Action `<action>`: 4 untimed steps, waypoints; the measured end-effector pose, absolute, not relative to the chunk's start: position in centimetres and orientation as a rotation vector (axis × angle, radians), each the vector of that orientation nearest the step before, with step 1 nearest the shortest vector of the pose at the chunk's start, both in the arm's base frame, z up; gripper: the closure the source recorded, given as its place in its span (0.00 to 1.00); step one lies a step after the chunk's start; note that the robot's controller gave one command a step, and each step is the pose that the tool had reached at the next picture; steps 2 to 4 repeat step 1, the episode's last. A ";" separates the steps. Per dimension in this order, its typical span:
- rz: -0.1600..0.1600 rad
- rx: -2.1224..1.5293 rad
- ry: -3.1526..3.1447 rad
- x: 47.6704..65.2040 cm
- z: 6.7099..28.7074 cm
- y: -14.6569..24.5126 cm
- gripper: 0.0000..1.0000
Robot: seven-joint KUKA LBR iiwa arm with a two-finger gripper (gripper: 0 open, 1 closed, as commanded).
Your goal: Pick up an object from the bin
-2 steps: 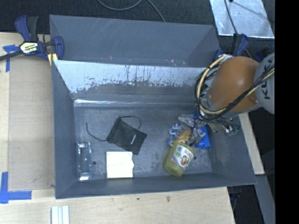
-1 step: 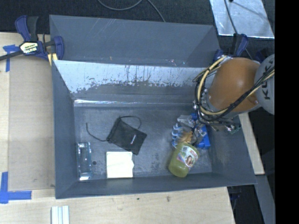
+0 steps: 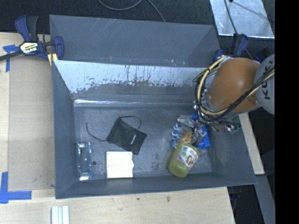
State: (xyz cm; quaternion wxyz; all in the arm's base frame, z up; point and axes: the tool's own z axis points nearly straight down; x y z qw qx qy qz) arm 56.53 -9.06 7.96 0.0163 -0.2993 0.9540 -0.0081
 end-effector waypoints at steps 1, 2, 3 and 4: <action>-0.028 -0.909 2.966 56.3 23.3 -8.1 1.00; -0.028 -0.909 2.966 56.3 23.3 -8.1 1.00; -0.028 -0.909 2.966 56.3 23.3 -8.1 1.00; -0.028 -0.909 2.966 56.3 23.3 -8.1 1.00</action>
Offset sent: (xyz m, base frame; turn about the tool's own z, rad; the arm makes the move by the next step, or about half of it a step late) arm 0.0000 0.0000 0.0000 0.0000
